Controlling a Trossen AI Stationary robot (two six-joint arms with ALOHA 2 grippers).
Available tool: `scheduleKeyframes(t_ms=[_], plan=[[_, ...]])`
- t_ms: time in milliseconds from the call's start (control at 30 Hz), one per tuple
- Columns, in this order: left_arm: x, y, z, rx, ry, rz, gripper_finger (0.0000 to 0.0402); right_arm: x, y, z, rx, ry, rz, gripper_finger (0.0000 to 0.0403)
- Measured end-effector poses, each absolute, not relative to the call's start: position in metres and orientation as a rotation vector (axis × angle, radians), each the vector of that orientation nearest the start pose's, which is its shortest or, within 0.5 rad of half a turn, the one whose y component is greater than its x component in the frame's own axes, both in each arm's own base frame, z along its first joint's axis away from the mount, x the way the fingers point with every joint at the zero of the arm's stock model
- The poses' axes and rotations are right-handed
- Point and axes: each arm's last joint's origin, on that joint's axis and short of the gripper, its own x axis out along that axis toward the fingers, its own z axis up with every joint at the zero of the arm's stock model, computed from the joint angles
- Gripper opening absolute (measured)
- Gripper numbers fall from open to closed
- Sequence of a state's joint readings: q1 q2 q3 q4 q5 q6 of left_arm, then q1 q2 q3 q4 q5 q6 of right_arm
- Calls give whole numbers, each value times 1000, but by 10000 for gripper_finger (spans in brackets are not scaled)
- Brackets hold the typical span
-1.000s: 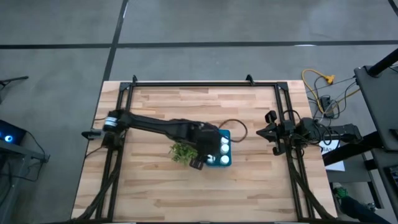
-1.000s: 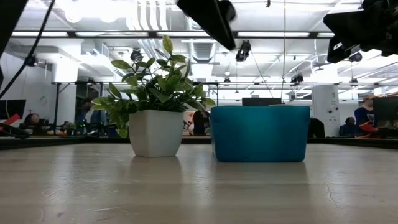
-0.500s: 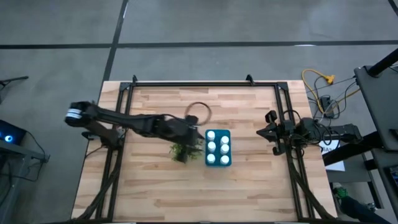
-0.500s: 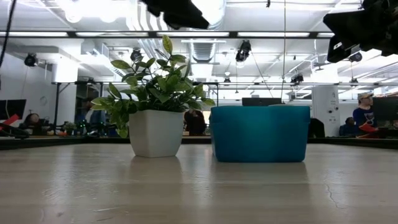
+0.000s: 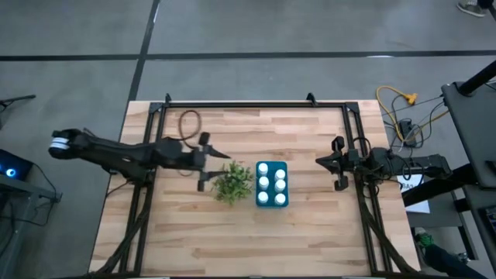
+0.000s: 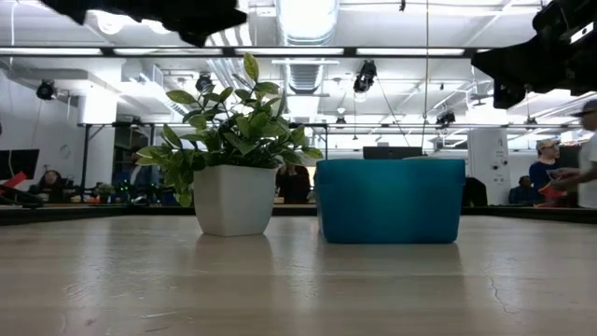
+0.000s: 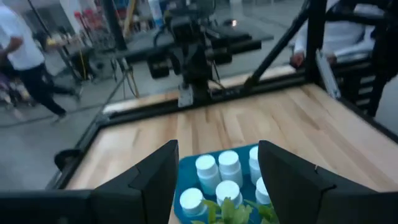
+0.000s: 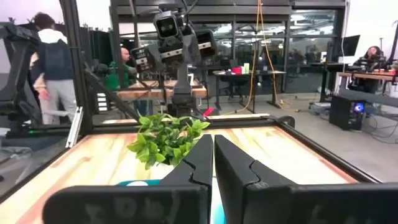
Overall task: Pick and place pill bottles into a basket
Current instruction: Return to Home Position
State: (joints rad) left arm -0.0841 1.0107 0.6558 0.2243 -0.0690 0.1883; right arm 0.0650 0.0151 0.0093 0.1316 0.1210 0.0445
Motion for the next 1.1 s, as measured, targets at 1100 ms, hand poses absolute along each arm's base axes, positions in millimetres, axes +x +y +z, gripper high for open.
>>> scheduleKeyframes(t_ms=[1100], plan=[[106, -5, 199, 92, -318, 75, 203, 98, 3, 171, 43, -51, -68, 9]])
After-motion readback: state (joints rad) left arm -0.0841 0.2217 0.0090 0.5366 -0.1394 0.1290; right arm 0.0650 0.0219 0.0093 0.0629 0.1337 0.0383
